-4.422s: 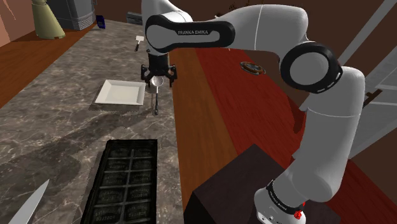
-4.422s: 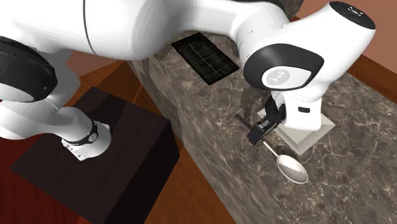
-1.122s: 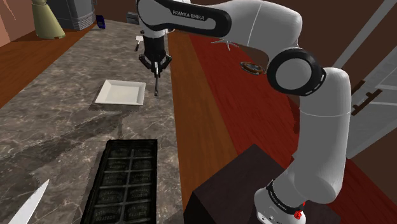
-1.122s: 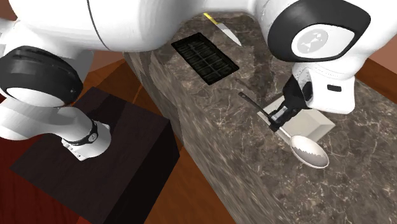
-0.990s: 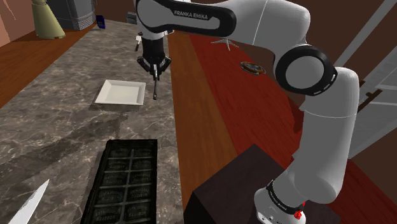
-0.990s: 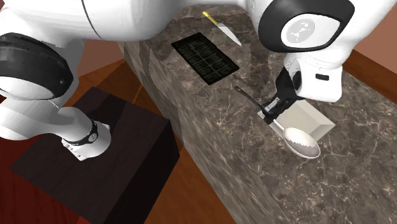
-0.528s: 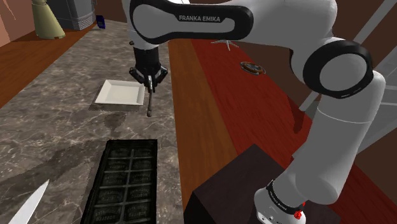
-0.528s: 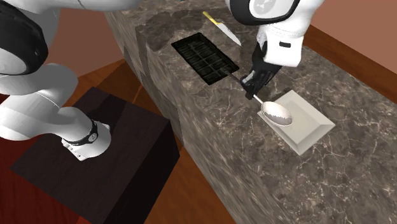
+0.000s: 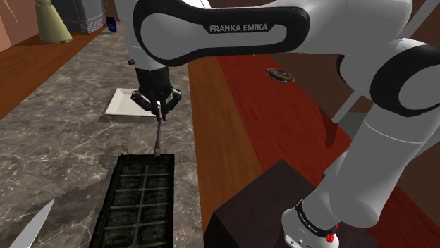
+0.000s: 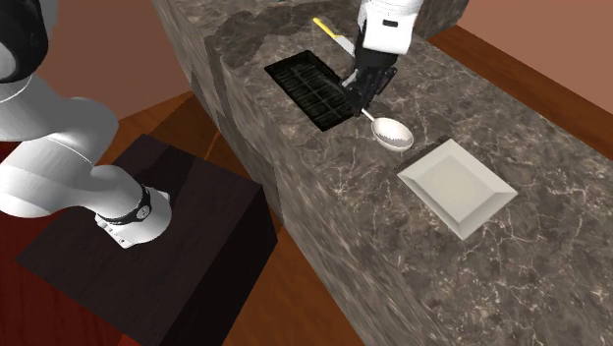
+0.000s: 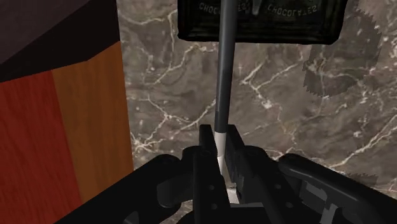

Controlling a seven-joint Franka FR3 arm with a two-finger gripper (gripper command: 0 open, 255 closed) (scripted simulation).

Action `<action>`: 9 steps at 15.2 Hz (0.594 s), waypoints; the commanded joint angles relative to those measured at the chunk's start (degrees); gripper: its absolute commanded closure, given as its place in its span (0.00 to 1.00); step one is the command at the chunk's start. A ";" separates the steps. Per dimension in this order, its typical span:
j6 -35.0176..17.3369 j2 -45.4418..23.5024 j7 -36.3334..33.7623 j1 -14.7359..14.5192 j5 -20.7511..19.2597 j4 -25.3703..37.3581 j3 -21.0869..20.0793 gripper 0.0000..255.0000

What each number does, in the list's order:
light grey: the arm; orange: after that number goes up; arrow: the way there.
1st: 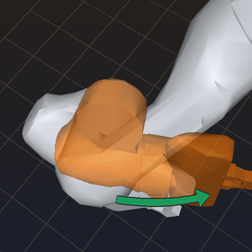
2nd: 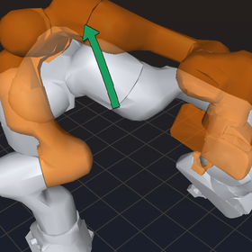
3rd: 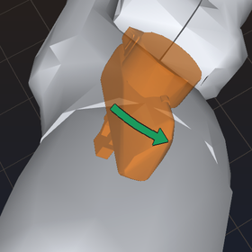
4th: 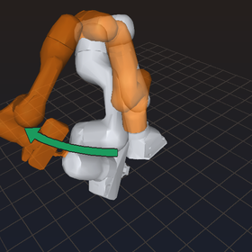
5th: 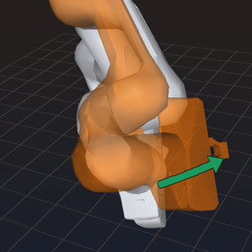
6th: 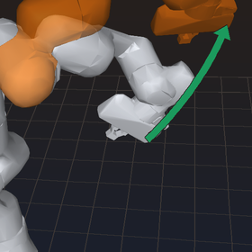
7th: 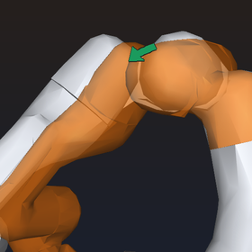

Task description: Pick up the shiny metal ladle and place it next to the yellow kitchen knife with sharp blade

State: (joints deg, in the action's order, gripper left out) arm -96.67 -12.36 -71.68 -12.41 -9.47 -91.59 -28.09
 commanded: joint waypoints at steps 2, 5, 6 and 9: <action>-0.33 1.22 -3.64 -2.00 0.67 -1.76 -1.49 1.00; -0.45 2.19 -7.15 -4.01 1.29 -3.04 -3.01 1.00; -0.45 2.39 -8.35 -4.71 1.45 -3.32 -3.53 1.00; -0.34 2.64 -12.09 -6.93 1.78 -3.73 -5.08 1.00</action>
State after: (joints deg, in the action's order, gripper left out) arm -96.54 -10.16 -82.49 -18.70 -7.96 -94.39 -32.66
